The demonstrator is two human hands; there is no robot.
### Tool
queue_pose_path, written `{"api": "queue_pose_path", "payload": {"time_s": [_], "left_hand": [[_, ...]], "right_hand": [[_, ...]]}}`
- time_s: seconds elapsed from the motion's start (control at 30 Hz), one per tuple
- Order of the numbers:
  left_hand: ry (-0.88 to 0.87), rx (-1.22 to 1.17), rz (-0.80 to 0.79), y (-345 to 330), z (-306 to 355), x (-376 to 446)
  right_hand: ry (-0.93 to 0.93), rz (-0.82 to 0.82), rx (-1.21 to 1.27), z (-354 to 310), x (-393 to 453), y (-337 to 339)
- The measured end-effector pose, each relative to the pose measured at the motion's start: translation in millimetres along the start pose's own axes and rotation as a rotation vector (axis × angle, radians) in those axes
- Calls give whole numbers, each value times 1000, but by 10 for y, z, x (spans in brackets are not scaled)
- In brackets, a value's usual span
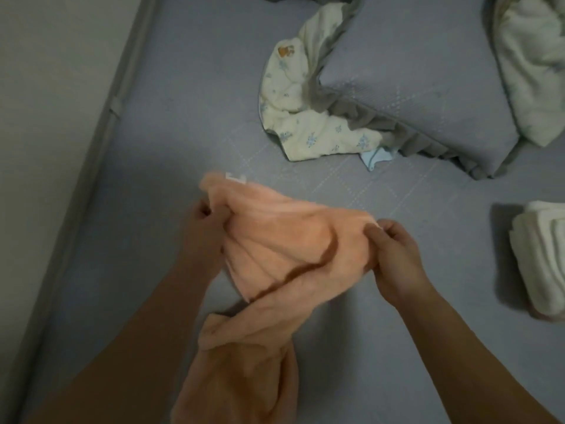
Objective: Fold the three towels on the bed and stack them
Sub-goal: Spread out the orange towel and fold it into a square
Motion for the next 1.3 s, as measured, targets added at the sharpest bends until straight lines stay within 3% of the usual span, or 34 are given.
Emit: {"api": "queue_pose_path", "payload": {"time_s": [0.1,0.23,0.33,0.47,0.57,0.7,0.77,0.87,0.93,0.97,1.03,1.1,1.2,1.3], "left_hand": [[-117,137,98,29,416,223],[163,448,132,103,22,416],[335,644,-14,208,-593,201],[300,733,-153,388,-1209,-294],[370,836,-181,510,-1533,-639],[408,1151,-304,489,-1676,-1042],[375,1084,-360,395,-1659,-1208],[536,590,-409,249,-1732,-1478],[582,378,-354,234,-1800,-1529],[530,430,-281,303,-1828,-1500],[319,777,-104,473,-1838,-1429],[211,968,-66,549,-1922,-1486],[335,867,-204,539,-2258,-1723],[422,677,-269,456,-2490,-2000]], "right_hand": [[142,126,-34,-305,321,60],[-17,86,-302,-24,601,10],[-185,-65,-386,409,407,-88],[-317,-276,-281,905,-261,-326],[-383,-468,-285,1256,-841,-509],[-400,-651,-237,1534,-1479,-657],[-312,-622,-271,1535,-1542,-644],[-117,-365,-439,1356,-1316,-395],[-64,-229,-494,1243,-1171,-182],[-59,-197,-514,1207,-1129,-89],[-80,-147,-544,1225,-1097,89],[-157,-98,-514,1310,-1163,246],[-364,-101,-362,1526,-1520,375],[-431,-106,-224,1673,-2043,444]]}}
Point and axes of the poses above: each hand's wrist, its own x-axis towards the middle knuckle, its own y-axis out of the back of the hand, z = x × y, the point moved 7 cm from there along x, towards the middle knuckle, and after that the axes turned 13 degrees about y, right-handed, at the moved point
